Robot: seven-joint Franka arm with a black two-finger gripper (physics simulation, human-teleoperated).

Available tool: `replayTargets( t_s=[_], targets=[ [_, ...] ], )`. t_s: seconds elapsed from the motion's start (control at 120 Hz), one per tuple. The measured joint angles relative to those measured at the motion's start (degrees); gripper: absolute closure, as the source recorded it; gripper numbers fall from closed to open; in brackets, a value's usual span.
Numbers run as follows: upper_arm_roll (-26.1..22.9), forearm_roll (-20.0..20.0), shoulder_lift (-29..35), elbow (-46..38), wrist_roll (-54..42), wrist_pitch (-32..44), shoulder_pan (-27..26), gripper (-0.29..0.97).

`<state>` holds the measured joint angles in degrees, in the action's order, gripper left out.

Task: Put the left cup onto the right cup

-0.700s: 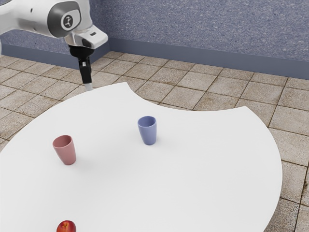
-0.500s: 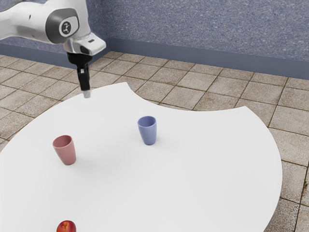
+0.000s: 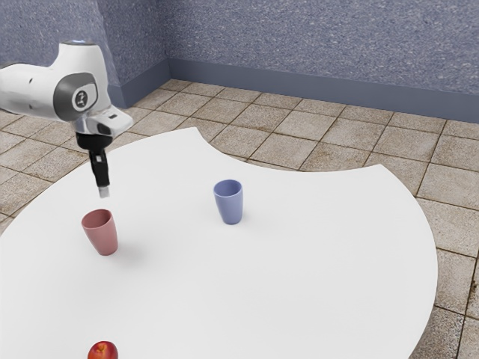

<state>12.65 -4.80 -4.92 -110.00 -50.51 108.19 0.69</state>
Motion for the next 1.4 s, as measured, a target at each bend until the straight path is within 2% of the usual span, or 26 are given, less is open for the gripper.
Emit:
replayTargets(
  t_s=[0.467, 0.933, 1.008, 1.225, 1.4],
  targets=[
    [0.1, -0.9, -5.5, -1.5, -0.8, 4.9, 6.6, 0.0],
    [0.1, -0.9, -13.8, 2.7, -4.4, 9.5, 6.4, 0.01],
    [0.1, -0.9, -14.9, 2.9, -4.9, 10.4, 6.6, 0.09],
    [0.0, -0.5, -17.1, 3.8, -6.0, 12.7, 6.5, 0.53],
    [0.0, 0.1, -17.2, 4.0, -6.6, 13.5, 6.2, 0.69]
  ],
)
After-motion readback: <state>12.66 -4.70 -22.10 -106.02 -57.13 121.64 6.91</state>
